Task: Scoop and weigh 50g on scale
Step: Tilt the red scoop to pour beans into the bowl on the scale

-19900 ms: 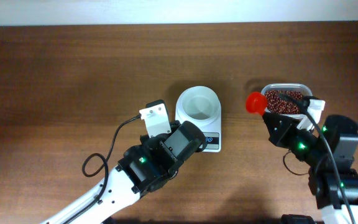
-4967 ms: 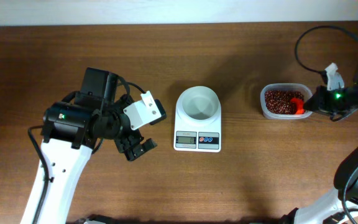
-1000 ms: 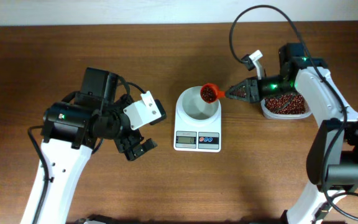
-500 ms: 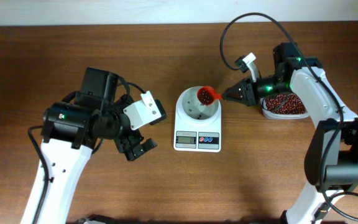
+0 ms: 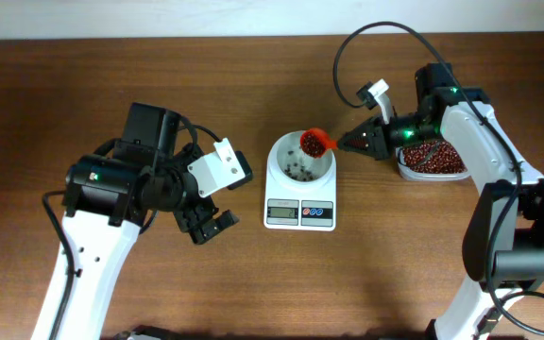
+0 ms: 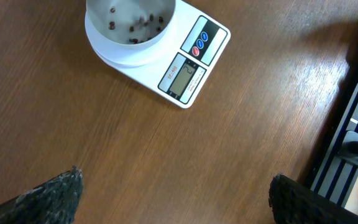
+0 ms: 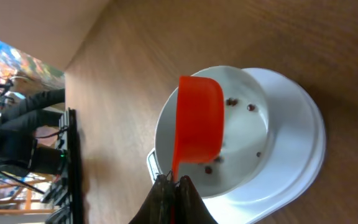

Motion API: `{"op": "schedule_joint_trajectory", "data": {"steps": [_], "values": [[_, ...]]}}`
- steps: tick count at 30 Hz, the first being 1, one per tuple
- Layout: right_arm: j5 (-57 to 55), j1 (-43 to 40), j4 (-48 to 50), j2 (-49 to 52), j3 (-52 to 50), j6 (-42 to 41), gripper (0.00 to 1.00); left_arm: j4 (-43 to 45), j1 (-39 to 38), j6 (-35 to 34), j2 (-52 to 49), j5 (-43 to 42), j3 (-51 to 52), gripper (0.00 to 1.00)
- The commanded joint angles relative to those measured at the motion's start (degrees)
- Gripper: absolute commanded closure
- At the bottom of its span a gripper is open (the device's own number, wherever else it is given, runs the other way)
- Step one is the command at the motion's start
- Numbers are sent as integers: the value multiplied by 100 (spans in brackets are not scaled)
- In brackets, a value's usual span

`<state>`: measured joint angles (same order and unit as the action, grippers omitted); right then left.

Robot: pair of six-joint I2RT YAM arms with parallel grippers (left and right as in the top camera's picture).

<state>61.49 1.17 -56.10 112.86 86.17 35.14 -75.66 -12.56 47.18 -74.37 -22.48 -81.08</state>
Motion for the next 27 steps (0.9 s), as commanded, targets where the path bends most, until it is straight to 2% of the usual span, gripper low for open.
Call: {"op": "schedule_joint_trajectory", "data": {"steps": [1,3,5,6,8,9,11,12,14,16,17,19,20,22,23,25,27], "values": [[-243,37,195,76,-2,-184,96,-4,24,48,101,-20,42,1],[-129,39,188,76,-2,-612,96,-4,24,48,101,-20,42,1],[413,44,-13,76,-2,44,96,-7,24,48,101,-20,42,1],[310,44,72,76,-2,94,96,-4,24,48,101,-20,42,1],[-236,44,326,76,-2,-719,96,-4,24,48,101,-20,42,1],[-76,44,293,76,-2,-791,96,-7,24,48,101,-20,42,1],[544,68,129,76,-2,-138,96,-4,24,48,101,-20,42,1],[398,79,232,76,-2,-129,96,-7,24,48,101,-20,42,1],[-42,87,319,76,-2,-699,96,-7,24,48,101,-20,42,1],[306,122,101,76,-2,-175,96,-4,24,48,101,-20,42,1],[94,153,166,76,-2,-111,96,-7,24,48,101,-20,42,1],[-387,203,232,76,-2,-586,96,-7,24,48,101,-20,42,1],[-157,225,103,74,-2,-470,96,-7,24,48,101,-20,42,1],[356,291,-203,66,-2,455,96,-7,24,48,98,-22,42,1],[168,334,-120,66,-2,570,96,-4,24,48,101,-20,42,1],[-129,376,-11,66,0,186,96,-7,24,48,101,-20,42,1],[37,380,-98,63,0,199,96,-7,24,48,101,-20,42,1]]}}
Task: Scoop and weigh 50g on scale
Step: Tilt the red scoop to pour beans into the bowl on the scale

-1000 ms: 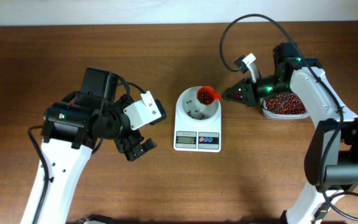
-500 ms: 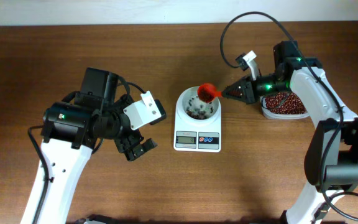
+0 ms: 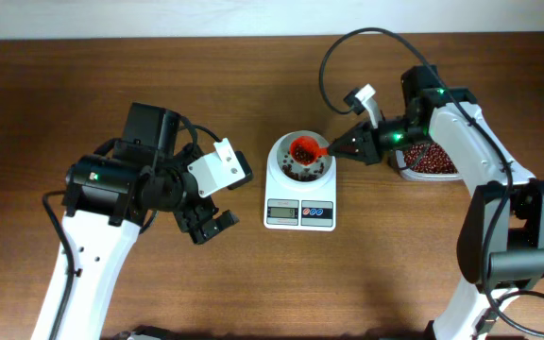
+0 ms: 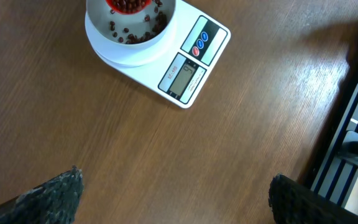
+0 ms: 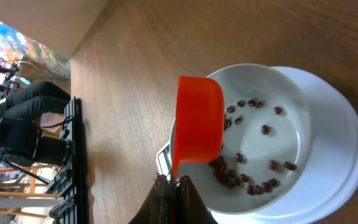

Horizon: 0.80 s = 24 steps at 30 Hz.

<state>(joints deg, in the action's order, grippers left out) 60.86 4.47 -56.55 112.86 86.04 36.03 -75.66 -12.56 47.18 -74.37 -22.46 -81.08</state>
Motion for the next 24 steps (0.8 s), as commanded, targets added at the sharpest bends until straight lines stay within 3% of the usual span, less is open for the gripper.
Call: {"op": "schedule_joint_trajectory", "data": {"steps": [1,11,17,24], "values": [[44,50,-26,63,13,125,96,-7,24,48,101,-22,42,1],[-199,39,-48,-153,109,-26,96,-4,24,48,101,-22,42,1],[-1110,42,-85,-498,109,-28,96,-7,24,48,101,-22,42,1],[-1032,85,-94,-708,109,-26,96,-7,24,48,101,-22,42,1]]}}
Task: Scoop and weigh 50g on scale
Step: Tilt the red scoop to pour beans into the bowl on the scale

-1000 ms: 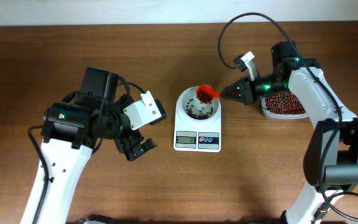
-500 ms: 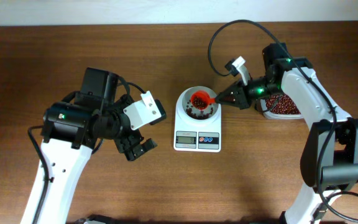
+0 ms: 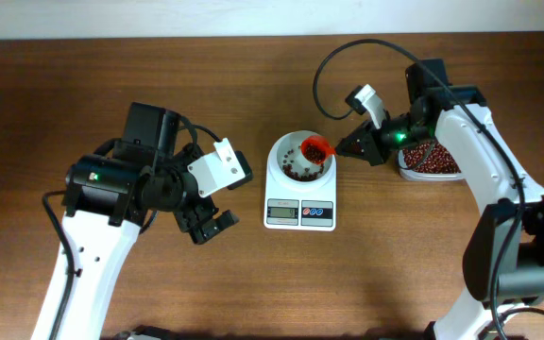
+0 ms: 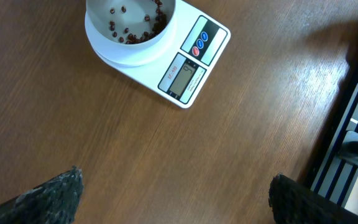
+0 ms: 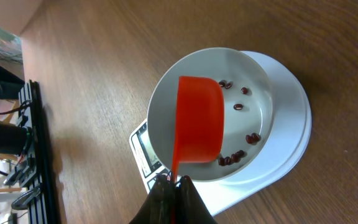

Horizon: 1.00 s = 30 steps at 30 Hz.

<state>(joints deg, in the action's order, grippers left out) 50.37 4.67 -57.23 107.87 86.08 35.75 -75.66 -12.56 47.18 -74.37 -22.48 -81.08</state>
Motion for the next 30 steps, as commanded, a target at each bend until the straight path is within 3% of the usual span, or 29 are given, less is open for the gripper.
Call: {"op": "schedule_joint_trajectory", "data": {"steps": [1,5,9,13,21,25,30], "values": [[9,98,-22,-210,105,2,96,-4,24,48,101,-20,42,2],[-446,208,212,-210,109,-387,96,-7,24,48,101,-20,42,1],[245,219,-87,-216,116,304,96,-4,24,48,101,-22,42,1],[-605,240,269,-214,116,-638,96,-7,24,48,101,-20,42,1],[-551,245,269,-214,116,-640,96,-7,24,48,101,-20,42,1],[157,245,164,-221,116,26,96,-4,24,48,101,-20,42,1],[-605,249,393,-214,116,-581,96,-4,24,48,98,-20,42,1]]}}
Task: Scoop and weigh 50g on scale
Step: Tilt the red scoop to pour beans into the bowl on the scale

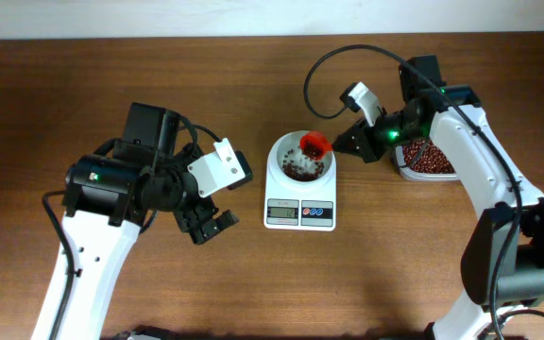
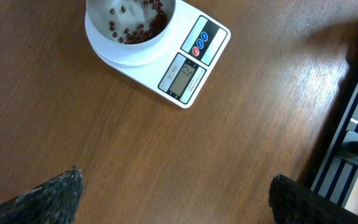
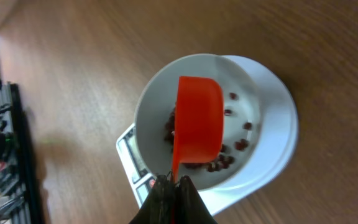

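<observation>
A white digital scale (image 1: 300, 212) carries a white bowl (image 1: 285, 151) with dark red beans (image 1: 297, 171) in it. My right gripper (image 1: 340, 144) is shut on the handle of an orange scoop (image 1: 315, 144), which hangs tilted over the bowl's right rim. In the right wrist view the scoop (image 3: 198, 118) covers part of the bowl (image 3: 154, 106), with beans (image 3: 227, 158) spread under it. My left gripper (image 1: 211, 229) stands open above the table, left of the scale. The left wrist view shows the scale (image 2: 188, 68) and bowl (image 2: 129, 34) at the top.
A clear tub of red beans (image 1: 431, 160) stands right of the scale, under my right arm. A black cable (image 1: 348, 52) loops above the bowl. The table's far edge (image 1: 253, 38) meets a white wall.
The scoop has tipped a little further over the bowl's right rim, and more beans lie in the bowl. My right wrist has shifted slightly. The left arm has not moved.
My right gripper held the filled scoop at the bowl's right edge, with few beans in the bowl. Then the scoop was over the bowl's middle and more beans lay inside. Then it was back near the right rim, and now it tilts there over a larger heap.
</observation>
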Motion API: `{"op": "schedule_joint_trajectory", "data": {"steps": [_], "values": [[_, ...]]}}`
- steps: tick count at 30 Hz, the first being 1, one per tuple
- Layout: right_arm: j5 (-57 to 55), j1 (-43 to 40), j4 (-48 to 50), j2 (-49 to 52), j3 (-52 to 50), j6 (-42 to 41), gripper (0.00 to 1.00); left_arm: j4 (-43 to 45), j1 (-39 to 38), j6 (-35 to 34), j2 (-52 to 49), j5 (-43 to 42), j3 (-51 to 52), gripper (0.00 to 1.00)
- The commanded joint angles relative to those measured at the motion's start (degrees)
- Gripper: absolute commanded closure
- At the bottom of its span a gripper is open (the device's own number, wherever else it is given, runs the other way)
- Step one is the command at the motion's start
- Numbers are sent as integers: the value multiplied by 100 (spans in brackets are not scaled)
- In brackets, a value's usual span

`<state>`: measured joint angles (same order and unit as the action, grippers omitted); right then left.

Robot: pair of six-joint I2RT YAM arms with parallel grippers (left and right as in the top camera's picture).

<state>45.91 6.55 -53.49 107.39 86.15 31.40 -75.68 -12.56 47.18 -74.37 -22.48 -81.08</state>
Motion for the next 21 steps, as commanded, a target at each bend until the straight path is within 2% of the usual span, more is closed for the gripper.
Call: {"op": "schedule_joint_trajectory", "data": {"steps": [1,3,6,9,13,14,17,18,21], "values": [[-157,61,20,-166,109,-146,96,-4,24,48,101,-22,42,1],[96,61,-46,-173,109,-136,96,-4,24,48,98,-20,42,1],[785,63,-33,-177,109,393,96,-4,24,48,101,-20,42,1],[-389,96,267,-177,109,-522,96,-4,24,48,101,-20,42,1],[-391,101,192,-177,109,-595,96,-4,24,48,101,-20,42,1],[-232,101,186,-184,109,-573,96,-4,24,48,101,-20,42,1],[894,98,79,-195,109,184,96,-2,24,48,101,-20,42,1],[802,103,164,-192,109,243,96,-4,24,48,101,-20,42,1],[-313,173,197,-192,109,-323,96,-4,24,48,101,-20,42,1]]}}
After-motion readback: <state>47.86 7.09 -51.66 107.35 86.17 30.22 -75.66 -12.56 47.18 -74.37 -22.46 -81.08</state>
